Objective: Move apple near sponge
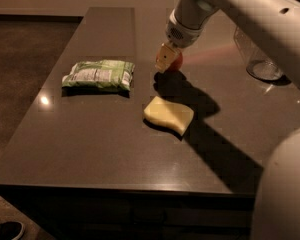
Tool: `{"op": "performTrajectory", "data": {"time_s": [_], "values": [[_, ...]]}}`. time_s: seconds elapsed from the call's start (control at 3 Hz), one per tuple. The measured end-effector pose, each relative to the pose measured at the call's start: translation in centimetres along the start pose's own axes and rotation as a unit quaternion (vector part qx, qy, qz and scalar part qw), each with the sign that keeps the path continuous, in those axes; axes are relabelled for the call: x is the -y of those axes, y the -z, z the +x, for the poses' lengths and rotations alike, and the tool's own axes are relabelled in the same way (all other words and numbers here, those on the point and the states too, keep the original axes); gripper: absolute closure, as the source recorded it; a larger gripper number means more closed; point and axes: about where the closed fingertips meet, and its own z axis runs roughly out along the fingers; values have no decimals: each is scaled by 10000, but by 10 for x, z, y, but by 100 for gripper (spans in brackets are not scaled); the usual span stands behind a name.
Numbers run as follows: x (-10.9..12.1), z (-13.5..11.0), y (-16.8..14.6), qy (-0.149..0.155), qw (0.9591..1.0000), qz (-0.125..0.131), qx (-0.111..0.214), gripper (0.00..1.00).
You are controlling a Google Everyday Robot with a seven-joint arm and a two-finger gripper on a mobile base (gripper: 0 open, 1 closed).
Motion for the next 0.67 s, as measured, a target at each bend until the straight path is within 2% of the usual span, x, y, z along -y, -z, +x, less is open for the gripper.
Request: {"op": "performTrajectory", "data": {"time_s": [0.33,0.67], "values": [[-18,17,15,180,9998,-103,35,100],[-28,40,24,233,9996,-125,42,100]]}}
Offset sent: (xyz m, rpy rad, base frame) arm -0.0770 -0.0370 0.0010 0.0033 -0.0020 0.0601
